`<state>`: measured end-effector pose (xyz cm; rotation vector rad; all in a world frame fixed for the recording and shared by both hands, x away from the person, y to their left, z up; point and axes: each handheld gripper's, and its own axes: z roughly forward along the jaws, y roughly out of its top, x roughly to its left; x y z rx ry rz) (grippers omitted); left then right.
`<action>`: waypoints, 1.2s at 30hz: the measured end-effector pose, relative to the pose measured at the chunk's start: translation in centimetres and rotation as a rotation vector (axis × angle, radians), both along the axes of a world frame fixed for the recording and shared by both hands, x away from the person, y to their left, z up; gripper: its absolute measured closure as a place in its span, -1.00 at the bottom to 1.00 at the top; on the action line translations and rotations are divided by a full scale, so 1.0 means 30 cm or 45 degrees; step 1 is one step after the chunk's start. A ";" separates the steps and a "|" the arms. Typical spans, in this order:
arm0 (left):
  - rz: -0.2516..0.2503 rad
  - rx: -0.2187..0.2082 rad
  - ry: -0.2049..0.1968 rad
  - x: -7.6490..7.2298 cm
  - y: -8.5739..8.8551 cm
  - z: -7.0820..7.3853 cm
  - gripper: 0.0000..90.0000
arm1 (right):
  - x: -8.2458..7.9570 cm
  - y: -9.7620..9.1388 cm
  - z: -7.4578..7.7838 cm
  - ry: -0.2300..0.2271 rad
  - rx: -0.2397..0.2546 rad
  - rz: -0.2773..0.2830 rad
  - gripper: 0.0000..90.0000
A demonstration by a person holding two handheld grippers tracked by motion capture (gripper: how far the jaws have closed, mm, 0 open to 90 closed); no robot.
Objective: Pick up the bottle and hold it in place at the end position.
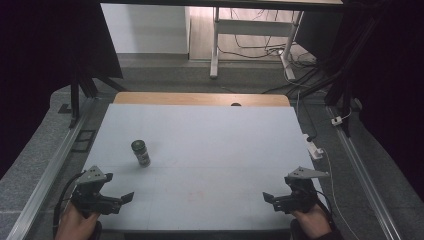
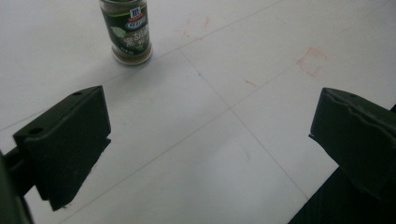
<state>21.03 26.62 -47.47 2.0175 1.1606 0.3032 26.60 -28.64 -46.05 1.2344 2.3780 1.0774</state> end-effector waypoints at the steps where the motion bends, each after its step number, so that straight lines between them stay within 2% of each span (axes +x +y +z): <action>1: -0.007 -0.003 -0.002 0.006 -0.002 0.000 -1.00 | 0.001 0.001 -0.001 0.003 -0.003 0.001 -1.00; 7: -0.026 -0.007 -0.002 0.041 -0.013 -0.009 -1.00 | 0.003 0.005 -0.002 0.011 -0.014 0.011 -1.00; 20: 0.014 -0.033 -0.046 0.088 -0.020 -0.009 -1.00 | 0.004 0.006 -0.003 0.018 -0.012 0.016 -1.00; 26: -0.007 -0.014 -0.015 0.122 -0.024 -0.018 -1.00 | 0.004 0.007 -0.003 0.020 -0.010 0.020 -1.00; 29: 0.006 0.006 -0.022 0.137 -0.026 -0.016 -1.00 | 0.004 0.008 -0.003 0.021 -0.014 0.021 -1.00; 33: -0.003 -0.014 -0.025 0.160 -0.029 -0.009 -1.00 | 0.003 0.010 -0.003 0.018 -0.027 0.025 -1.00; 36: -0.006 0.001 -0.034 0.179 -0.038 -0.004 -1.00 | 0.004 0.010 -0.004 0.019 -0.029 0.026 -1.00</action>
